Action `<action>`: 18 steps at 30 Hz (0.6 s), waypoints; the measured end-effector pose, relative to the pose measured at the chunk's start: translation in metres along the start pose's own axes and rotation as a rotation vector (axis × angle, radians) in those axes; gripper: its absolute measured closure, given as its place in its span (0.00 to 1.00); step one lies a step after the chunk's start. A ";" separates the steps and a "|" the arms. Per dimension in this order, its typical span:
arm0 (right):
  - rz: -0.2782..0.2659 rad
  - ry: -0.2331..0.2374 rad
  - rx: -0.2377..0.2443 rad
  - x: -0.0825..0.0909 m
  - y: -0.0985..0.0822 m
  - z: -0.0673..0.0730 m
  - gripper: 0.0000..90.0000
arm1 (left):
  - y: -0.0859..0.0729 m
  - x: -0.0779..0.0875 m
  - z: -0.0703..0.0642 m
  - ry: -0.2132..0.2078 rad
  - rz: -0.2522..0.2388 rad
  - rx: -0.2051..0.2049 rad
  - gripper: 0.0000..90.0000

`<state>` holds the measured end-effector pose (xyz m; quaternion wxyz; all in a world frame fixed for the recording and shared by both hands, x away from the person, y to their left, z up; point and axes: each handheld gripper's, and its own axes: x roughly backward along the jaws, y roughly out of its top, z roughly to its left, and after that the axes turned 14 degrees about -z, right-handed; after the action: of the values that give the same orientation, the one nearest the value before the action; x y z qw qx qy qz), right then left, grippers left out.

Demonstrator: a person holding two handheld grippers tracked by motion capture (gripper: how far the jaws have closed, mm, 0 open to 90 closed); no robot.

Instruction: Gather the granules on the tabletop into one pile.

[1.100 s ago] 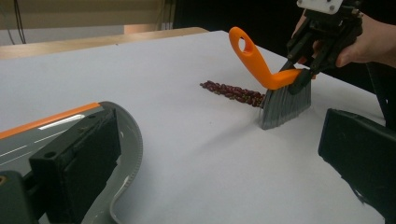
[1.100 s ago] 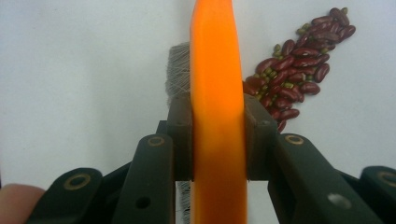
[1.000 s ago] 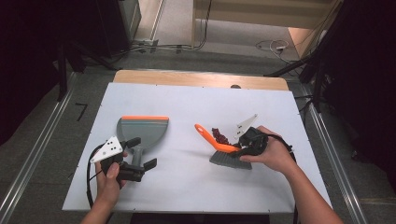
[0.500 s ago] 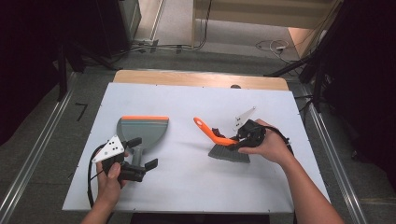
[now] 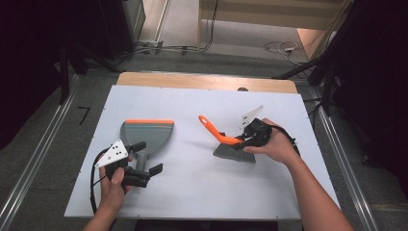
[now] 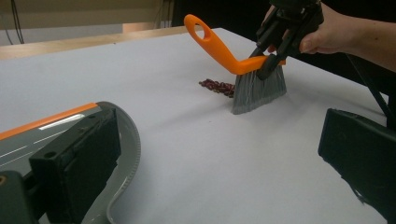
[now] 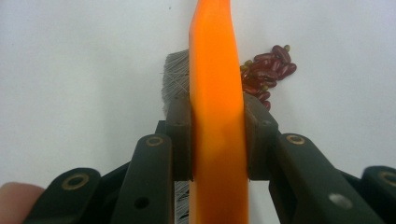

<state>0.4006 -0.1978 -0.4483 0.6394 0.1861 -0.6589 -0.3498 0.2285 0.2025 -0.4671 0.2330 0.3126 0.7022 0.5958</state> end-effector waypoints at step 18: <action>-0.013 -0.014 0.011 -0.006 0.008 -0.016 0.75 | 0.000 0.000 0.000 0.000 0.002 -0.004 0.00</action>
<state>0.4188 -0.1916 -0.4482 0.6314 0.1910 -0.6642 -0.3516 0.2284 0.2031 -0.4670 0.2331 0.3126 0.7007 0.5975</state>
